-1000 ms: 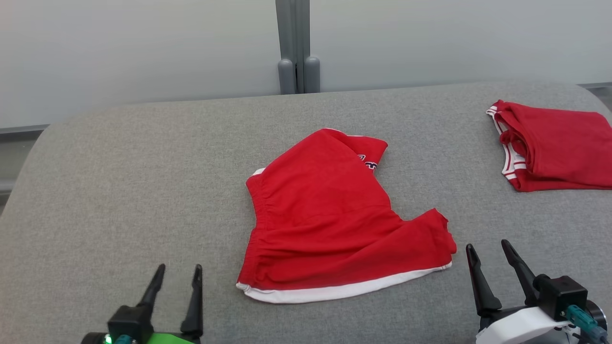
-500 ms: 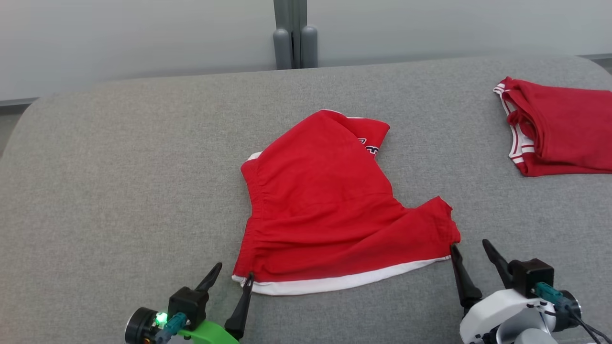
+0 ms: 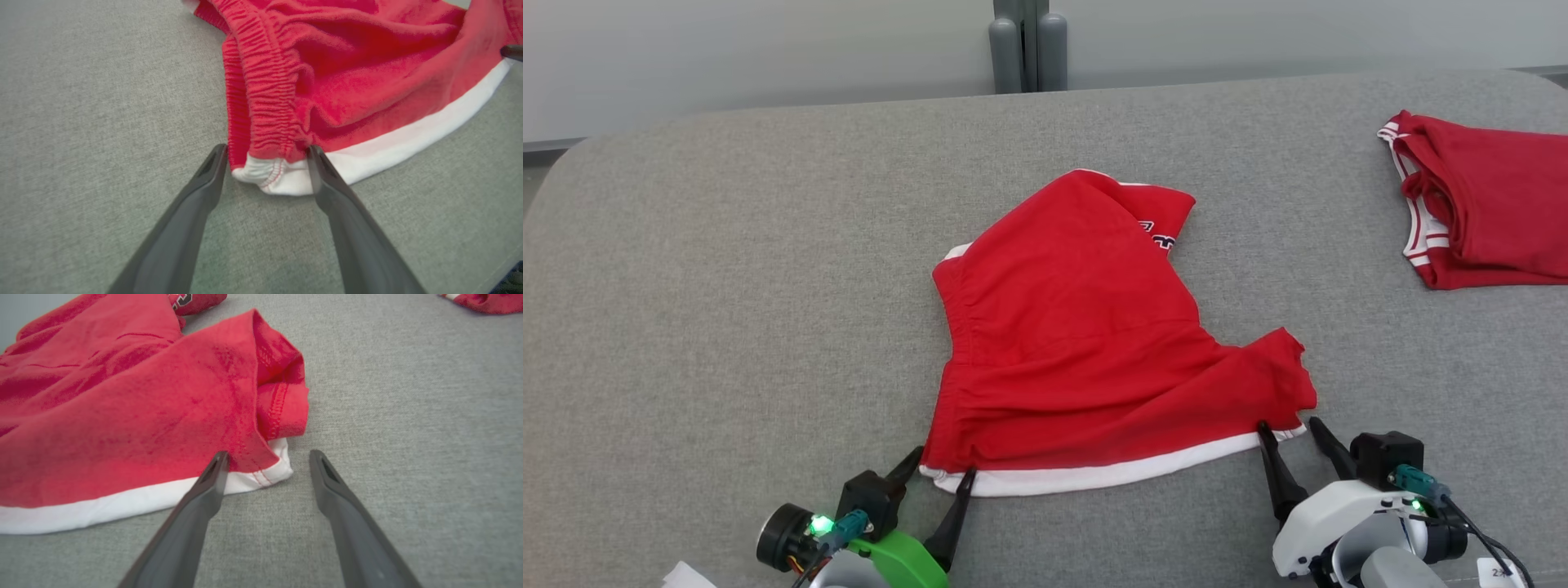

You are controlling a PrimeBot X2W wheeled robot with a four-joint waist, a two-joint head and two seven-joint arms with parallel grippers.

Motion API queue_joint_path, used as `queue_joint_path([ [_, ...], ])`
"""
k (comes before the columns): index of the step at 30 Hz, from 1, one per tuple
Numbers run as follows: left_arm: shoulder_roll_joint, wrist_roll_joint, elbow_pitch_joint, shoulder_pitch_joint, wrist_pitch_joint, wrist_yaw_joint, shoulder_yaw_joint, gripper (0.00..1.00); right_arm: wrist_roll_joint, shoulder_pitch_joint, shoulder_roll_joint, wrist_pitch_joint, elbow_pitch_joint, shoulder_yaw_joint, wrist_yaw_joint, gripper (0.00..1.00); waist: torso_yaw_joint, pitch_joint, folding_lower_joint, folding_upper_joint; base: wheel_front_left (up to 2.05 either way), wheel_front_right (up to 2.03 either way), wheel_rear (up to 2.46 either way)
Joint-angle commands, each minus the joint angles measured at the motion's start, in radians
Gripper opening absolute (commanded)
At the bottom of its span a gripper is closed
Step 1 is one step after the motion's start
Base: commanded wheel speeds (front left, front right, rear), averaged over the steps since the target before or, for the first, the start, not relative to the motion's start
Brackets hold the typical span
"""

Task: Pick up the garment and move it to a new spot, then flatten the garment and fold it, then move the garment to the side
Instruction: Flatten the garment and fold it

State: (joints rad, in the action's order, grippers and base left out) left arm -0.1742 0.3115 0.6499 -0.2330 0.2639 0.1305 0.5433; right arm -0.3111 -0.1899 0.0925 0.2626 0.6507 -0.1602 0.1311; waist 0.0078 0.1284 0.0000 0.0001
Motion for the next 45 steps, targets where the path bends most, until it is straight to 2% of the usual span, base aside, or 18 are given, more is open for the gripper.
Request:
queue_joint_path([
  [1, -0.003, 0.013, 0.013, -0.020, 0.000, 0.000, 0.011, 1.00, -0.007, -0.015, -0.003, 0.003, 0.021, -0.008, -0.001, 1.00, 0.003, 0.005, 0.0000, -0.0001, 0.00, 0.00, 0.00],
  [2, -0.002, 0.020, 0.024, -0.026, 0.000, 0.000, 0.020, 0.92, -0.016, -0.022, -0.005, 0.002, 0.032, -0.010, -0.001, 1.00, 0.004, 0.006, 0.0000, -0.0001, 0.00, 0.00, 0.00],
  [4, 0.003, 0.039, 0.037, -0.034, 0.000, 0.000, 0.038, 0.41, -0.032, -0.027, -0.010, 0.000, 0.058, -0.014, -0.001, 0.99, 0.006, 0.009, 0.0000, -0.0001, 0.00, 0.00, 0.00],
  [5, 0.004, 0.043, 0.043, -0.039, 0.000, 0.000, 0.045, 0.08, -0.038, -0.029, -0.011, 0.000, 0.068, -0.015, -0.001, 0.41, 0.007, 0.010, 0.0000, -0.0001, 0.00, 0.00, 0.00],
  [6, 0.007, 0.048, 0.043, -0.041, 0.000, 0.000, 0.050, 0.00, -0.043, -0.029, -0.013, 0.000, 0.073, -0.017, -0.001, 0.31, 0.008, 0.011, 0.0000, -0.0001, 0.00, 0.00, 0.00],
  [7, 0.010, 0.058, 0.043, -0.044, 0.000, 0.000, 0.055, 0.00, -0.049, -0.030, -0.014, 0.000, 0.076, -0.018, -0.001, 0.00, 0.009, 0.011, 0.0000, -0.0001, 0.00, 0.00, 0.00],
  [13, 0.006, 0.083, -0.007, -0.033, -0.001, 0.000, 0.045, 0.00, -0.078, -0.002, 0.003, 0.000, 0.015, -0.039, -0.001, 0.00, 0.011, 0.003, 0.0000, -0.0001, 0.00, 0.00, 0.00],
  [21, -0.025, 0.072, -0.209, 0.005, 0.000, 0.000, 0.003, 0.00, -0.082, 0.074, 0.083, 0.001, -0.213, -0.058, -0.001, 0.00, 0.001, -0.009, 0.0000, -0.0001, 0.00, 0.00, 0.00],
  [27, -0.069, 0.103, -0.297, -0.114, 0.000, 0.000, 0.011, 0.00, -0.113, -0.038, 0.134, 0.001, -0.315, -0.091, -0.001, 0.00, -0.031, 0.008, 0.0000, -0.0001, 0.00, 0.00, 0.00],
  [29, -0.097, 0.113, -0.303, -0.200, -0.012, 0.000, 0.033, 0.00, -0.139, -0.111, 0.154, 0.001, -0.307, -0.110, -0.001, 0.00, -0.040, 0.027, 0.0000, -0.0001, 0.00, 0.00, 0.00],
  [36, -0.134, 0.316, -0.247, -0.628, -0.125, 0.000, 0.034, 0.00, -0.244, -0.543, 0.186, -0.096, -0.233, -0.159, -0.001, 0.00, -0.058, 0.178, 0.0000, -0.0001, 0.00, 0.00, 0.00],
  [42, -0.138, 0.414, -0.109, -1.036, -0.206, 0.000, 0.020, 0.00, -0.365, -0.975, 0.169, -0.185, -0.092, -0.130, -0.001, 0.00, -0.072, 0.328, 0.0000, -0.0001, 0.00, 0.00, 0.00],
  [45, -0.137, 0.426, -0.029, -1.205, -0.216, 0.000, 0.015, 0.00, -0.395, -1.158, 0.151, -0.206, 0.004, -0.102, -0.001, 0.00, -0.077, 0.379, 0.0000, -0.0001, 0.00, 0.00, 0.00],
])
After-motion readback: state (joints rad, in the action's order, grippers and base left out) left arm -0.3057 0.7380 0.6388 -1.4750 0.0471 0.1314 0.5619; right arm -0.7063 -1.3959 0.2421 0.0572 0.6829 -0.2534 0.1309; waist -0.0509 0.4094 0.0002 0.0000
